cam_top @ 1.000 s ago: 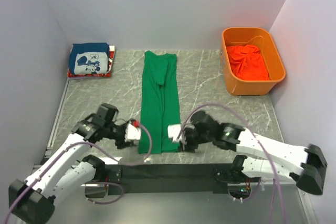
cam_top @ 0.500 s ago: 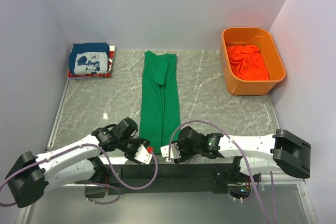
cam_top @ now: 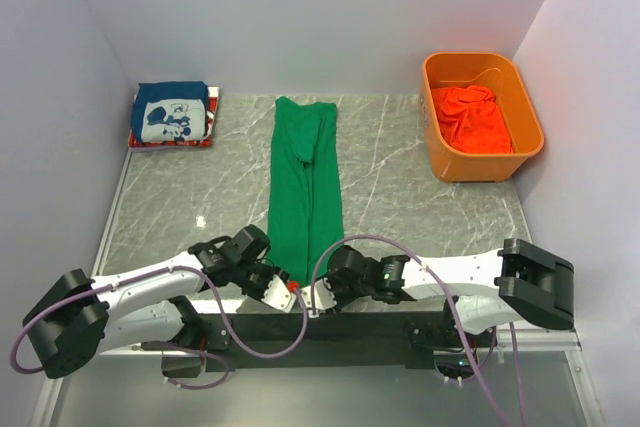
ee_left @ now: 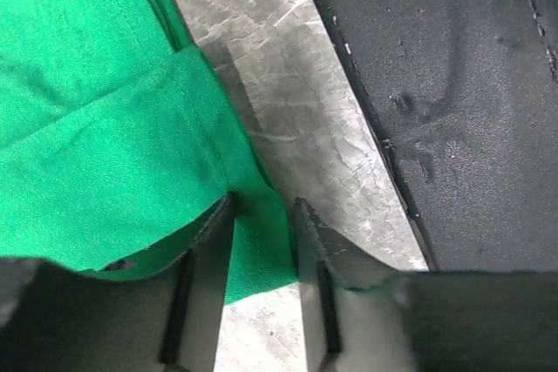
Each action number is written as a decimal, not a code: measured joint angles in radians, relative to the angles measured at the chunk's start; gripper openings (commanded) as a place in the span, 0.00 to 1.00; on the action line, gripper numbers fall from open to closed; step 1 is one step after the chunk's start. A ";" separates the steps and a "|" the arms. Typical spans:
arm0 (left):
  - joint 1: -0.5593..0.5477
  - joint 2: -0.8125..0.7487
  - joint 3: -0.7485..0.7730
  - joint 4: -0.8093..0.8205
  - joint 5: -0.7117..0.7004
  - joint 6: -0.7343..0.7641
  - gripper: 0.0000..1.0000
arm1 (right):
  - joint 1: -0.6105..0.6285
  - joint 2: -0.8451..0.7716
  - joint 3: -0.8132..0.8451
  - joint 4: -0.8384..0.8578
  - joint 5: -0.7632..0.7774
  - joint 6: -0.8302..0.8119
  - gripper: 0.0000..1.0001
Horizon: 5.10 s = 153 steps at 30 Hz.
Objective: Fold and stack the t-shirts
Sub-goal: Fold the tshirt
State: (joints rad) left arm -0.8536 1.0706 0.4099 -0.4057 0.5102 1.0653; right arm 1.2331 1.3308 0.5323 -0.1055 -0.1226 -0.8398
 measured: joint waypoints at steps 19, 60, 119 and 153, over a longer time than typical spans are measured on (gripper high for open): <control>0.057 -0.064 0.056 -0.051 0.018 -0.074 0.01 | -0.010 -0.124 -0.007 -0.022 0.071 0.047 0.00; 0.657 0.919 1.022 -0.027 0.257 0.208 0.01 | -0.647 0.583 0.727 0.008 -0.108 -0.266 0.00; 0.549 0.496 0.390 0.111 0.174 0.218 0.01 | -0.446 0.421 0.438 -0.057 0.024 -0.176 0.00; 0.677 0.127 0.608 -0.621 0.460 0.112 0.01 | -0.407 -0.007 0.568 -0.526 -0.300 -0.092 0.00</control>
State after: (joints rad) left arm -0.1768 1.1976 1.0180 -1.0264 0.9699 1.1770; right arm 0.8261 1.3235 1.1000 -0.6319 -0.4229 -0.9314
